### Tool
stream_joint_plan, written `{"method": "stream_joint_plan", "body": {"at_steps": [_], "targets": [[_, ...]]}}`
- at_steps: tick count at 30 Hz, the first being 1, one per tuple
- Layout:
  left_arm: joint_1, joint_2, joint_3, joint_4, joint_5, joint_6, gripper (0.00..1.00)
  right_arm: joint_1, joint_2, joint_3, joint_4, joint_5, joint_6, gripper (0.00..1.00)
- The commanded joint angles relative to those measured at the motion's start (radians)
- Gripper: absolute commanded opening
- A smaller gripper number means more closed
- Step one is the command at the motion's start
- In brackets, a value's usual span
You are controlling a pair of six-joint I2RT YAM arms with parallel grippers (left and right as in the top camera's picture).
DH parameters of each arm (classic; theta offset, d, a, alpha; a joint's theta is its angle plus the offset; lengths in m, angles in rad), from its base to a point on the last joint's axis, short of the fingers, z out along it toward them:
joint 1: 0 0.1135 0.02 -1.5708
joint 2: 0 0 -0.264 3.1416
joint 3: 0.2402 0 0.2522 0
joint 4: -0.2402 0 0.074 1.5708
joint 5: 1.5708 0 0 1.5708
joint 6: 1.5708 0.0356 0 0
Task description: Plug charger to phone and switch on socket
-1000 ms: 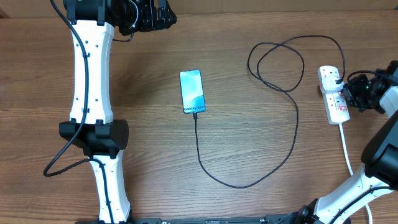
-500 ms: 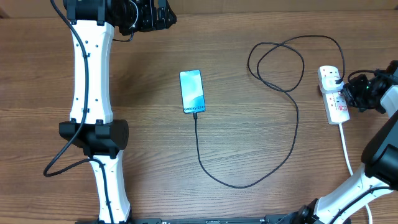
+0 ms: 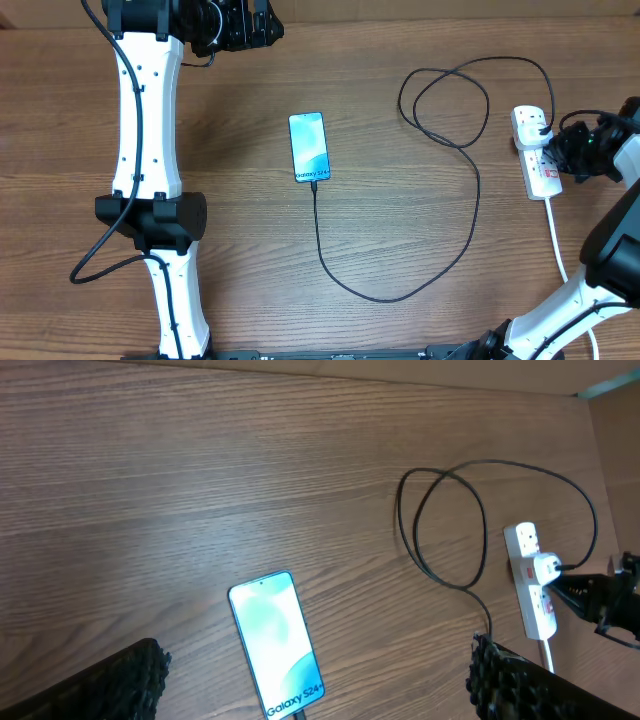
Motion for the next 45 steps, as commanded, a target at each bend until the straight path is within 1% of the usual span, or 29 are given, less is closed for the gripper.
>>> {"method": "stream_joint_plan", "body": {"at_steps": [1, 7, 12, 18, 23, 38, 45], "targets": [[0.001, 0.009, -0.002, -0.001, -0.008, 0.016, 1.0, 0.093, 0.054, -0.046, -0.026, -0.119, -0.006, 0.04], [0.001, 0.009, -0.002, -0.002, -0.008, 0.016, 0.99, 0.086, 0.051, -0.043, -0.02, -0.096, -0.006, 0.04], [0.001, 0.009, -0.002, -0.002, -0.008, 0.016, 1.0, 0.029, 0.008, -0.034, -0.021, -0.096, -0.006, 0.04], [0.001, 0.009, -0.002, -0.001, -0.008, 0.016, 1.0, -0.083, -0.154, -0.031, -0.056, -0.096, -0.006, 0.04], [0.001, 0.009, -0.002, -0.002, -0.008, 0.016, 1.0, -0.144, -0.278, -0.031, -0.089, -0.097, -0.006, 0.04], [0.001, 0.009, -0.002, -0.002, -0.008, 0.016, 0.99, -0.148, -0.584, -0.031, -0.124, -0.104, -0.006, 0.04], [0.001, 0.009, -0.002, -0.001, -0.008, 0.016, 0.99, -0.147, -0.75, -0.031, -0.13, -0.299, -0.127, 0.04]]}}
